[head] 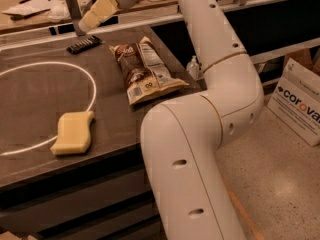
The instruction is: Move rxbar chocolate near sponge
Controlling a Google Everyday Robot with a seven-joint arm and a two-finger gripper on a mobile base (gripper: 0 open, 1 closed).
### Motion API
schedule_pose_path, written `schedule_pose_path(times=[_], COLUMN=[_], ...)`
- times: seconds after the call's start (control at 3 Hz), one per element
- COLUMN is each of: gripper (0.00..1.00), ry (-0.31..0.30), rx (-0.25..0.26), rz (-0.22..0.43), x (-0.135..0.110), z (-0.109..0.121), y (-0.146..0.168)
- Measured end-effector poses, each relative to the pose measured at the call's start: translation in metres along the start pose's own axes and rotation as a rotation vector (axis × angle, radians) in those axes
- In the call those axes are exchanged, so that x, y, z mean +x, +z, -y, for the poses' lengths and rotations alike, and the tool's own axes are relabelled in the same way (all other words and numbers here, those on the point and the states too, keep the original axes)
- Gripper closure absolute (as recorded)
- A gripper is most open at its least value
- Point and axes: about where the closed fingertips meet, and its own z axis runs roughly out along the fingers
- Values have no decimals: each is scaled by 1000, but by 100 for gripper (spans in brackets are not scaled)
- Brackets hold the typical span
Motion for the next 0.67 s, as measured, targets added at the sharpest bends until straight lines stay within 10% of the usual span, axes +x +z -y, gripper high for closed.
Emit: schedule_pose_path(times=[0.67], gripper=[0], ry=[118], rx=[18], rz=[-10], x=[0], z=[-3], y=[-16])
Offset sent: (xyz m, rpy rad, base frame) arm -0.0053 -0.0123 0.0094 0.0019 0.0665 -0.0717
